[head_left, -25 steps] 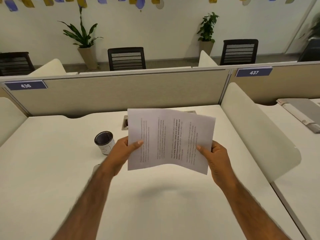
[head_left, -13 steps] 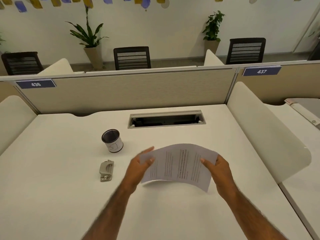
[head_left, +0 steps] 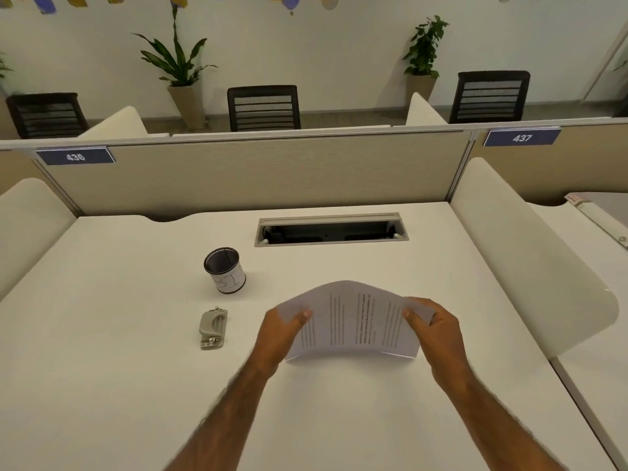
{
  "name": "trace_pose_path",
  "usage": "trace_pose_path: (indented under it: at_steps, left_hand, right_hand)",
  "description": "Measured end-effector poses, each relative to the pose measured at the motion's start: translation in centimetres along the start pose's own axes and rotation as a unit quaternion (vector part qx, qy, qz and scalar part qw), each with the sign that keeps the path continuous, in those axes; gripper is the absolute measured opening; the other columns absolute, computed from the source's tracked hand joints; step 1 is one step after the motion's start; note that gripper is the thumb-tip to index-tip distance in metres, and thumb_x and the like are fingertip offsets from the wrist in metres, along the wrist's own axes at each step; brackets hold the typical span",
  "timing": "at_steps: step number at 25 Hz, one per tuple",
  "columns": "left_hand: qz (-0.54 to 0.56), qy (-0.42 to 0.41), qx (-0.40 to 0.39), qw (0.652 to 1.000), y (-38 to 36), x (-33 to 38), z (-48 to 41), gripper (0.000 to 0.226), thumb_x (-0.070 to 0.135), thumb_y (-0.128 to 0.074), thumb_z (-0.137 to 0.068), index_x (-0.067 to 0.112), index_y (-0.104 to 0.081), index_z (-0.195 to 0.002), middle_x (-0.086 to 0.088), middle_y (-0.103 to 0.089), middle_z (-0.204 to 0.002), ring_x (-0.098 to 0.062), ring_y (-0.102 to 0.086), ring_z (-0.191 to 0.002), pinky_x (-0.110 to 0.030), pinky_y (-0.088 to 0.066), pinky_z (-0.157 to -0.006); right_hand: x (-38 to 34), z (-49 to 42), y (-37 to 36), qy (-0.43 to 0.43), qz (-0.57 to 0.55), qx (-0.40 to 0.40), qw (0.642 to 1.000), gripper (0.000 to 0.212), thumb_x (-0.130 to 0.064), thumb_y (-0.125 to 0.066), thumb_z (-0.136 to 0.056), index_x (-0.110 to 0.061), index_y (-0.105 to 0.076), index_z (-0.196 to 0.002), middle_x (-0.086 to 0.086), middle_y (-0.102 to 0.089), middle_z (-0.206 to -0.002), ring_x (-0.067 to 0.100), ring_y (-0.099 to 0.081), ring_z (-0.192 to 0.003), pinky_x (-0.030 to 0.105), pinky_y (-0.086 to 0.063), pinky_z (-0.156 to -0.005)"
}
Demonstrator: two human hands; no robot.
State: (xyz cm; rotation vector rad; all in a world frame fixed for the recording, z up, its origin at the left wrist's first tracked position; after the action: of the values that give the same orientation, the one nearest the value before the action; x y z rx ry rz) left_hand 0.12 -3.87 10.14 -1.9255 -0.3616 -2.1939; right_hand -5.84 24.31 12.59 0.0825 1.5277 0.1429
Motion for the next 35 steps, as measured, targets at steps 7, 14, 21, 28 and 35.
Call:
trace_pose_path:
  at_steps: [7,14,21,28,35]
  left_hand:
    - [0.008,0.014,0.068,0.998,0.8,0.2,-0.9,0.017,0.036,-0.08,-0.086,0.03,-0.076,-0.1,0.007,-0.081,-0.094,-0.013,-0.077,-0.087,-0.019,-0.057,-0.063]
    - [-0.103,-0.018,0.033,0.994,-0.3,0.6,-0.3,0.019,0.024,-0.067,-0.098,0.042,-0.069,-0.098,0.014,-0.077,-0.094,-0.012,-0.074,-0.092,-0.017,-0.056,-0.065]
    - [-0.319,-0.165,-0.1,0.928,-2.1,7.3,-1.2,0.031,0.04,-0.047,-0.098,0.036,-0.075,-0.11,0.022,-0.072,-0.093,-0.005,-0.069,-0.09,-0.025,-0.059,-0.078]
    - [-0.25,-0.199,0.18,0.93,-0.2,6.5,-1.5,0.089,0.044,-0.077,-0.086,0.027,-0.03,-0.159,0.003,-0.04,-0.162,-0.012,-0.036,-0.149,-0.034,-0.028,-0.12]
    - [0.019,-0.082,-0.01,0.996,-0.7,6.2,-1.7,0.042,0.051,-0.083,-0.075,0.033,-0.077,-0.113,0.002,-0.081,-0.108,-0.019,-0.077,-0.1,-0.036,-0.064,-0.085]
  right_hand:
    - [-1.1,-0.7,0.3,0.051,0.054,0.001,0.997,0.021,-0.021,-0.061,-0.099,-0.038,-0.072,-0.094,-0.016,-0.074,-0.084,0.005,-0.071,-0.08,0.015,-0.055,-0.06]
    - [-2.3,-1.9,1.2,0.036,0.216,-0.021,0.976,0.009,-0.022,-0.068,-0.092,-0.031,-0.068,-0.094,-0.004,-0.074,-0.09,0.015,-0.071,-0.08,0.014,-0.046,-0.056]
    - [-8.4,-3.7,-0.7,0.121,0.42,-0.138,0.889,0.027,-0.035,-0.068,-0.092,-0.029,-0.07,-0.118,-0.006,-0.069,-0.122,0.017,-0.066,-0.104,0.033,-0.055,-0.089]
    - [-8.0,-3.4,-0.6,0.068,0.161,-0.131,0.976,0.02,-0.03,-0.059,-0.099,-0.037,-0.074,-0.088,-0.017,-0.075,-0.085,0.007,-0.072,-0.077,0.016,-0.052,-0.064]
    - [-7.8,-3.1,-0.6,0.027,-0.055,-0.128,0.99,0.017,-0.012,-0.067,-0.095,-0.018,-0.075,-0.11,0.006,-0.078,-0.109,0.035,-0.074,-0.097,0.056,-0.058,-0.09]
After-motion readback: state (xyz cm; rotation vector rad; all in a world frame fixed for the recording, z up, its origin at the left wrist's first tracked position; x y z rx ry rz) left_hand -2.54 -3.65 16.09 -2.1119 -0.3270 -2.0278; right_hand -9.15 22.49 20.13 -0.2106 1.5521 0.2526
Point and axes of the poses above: each hand's wrist, its own z-axis away from the middle knuckle, its own y-axis out of the back of the hand, x = y × z, the point moved 1 cm from there along -z, towards the middle knuckle
